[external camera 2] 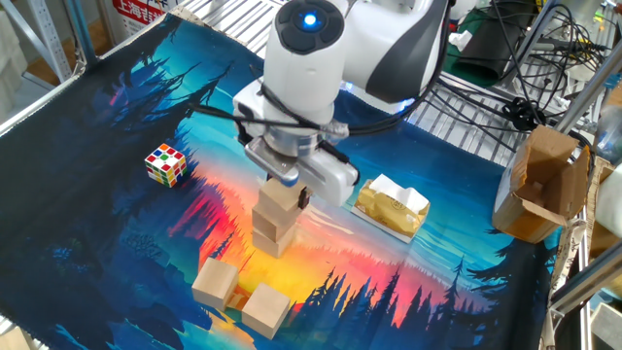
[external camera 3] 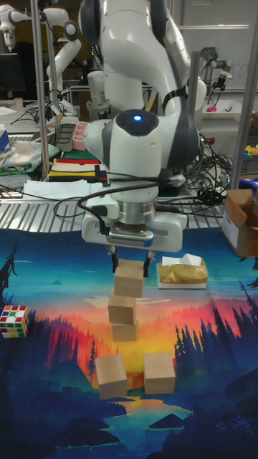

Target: Stack the blocks in a vertical line of five

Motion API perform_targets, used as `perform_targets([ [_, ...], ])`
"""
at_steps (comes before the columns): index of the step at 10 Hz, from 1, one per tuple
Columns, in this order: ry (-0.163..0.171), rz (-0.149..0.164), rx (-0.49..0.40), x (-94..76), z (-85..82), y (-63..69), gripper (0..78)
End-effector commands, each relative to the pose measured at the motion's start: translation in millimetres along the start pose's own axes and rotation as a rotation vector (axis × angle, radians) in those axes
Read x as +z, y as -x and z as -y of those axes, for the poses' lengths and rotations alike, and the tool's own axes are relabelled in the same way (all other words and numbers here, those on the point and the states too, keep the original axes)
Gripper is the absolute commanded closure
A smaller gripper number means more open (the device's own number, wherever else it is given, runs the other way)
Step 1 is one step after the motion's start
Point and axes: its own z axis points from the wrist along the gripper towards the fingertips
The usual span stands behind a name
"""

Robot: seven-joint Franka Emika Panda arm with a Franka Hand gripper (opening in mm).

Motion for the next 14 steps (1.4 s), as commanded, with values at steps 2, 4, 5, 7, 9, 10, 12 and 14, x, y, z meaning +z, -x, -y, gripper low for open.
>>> perform_targets([
  [2,-0.001,0.005,-0.051,5.5,10.3,-2.1,76.4],
  [4,-0.004,0.009,-0.069,11.1,13.8,-0.9,76.4],
  [5,-0.003,0.009,-0.069,11.4,13.9,-1.0,76.4],
  [7,0.003,0.010,-0.071,15.9,15.9,-2.6,76.4],
  [9,0.009,0.009,-0.076,19.4,17.5,-2.4,76.4],
  [10,0.009,0.011,-0.075,20.2,17.9,-2.3,76.4],
  [12,0.009,0.015,-0.074,22.2,19.0,-1.7,76.4],
  [14,0.012,0.015,-0.075,22.7,19.3,-1.0,76.4],
])
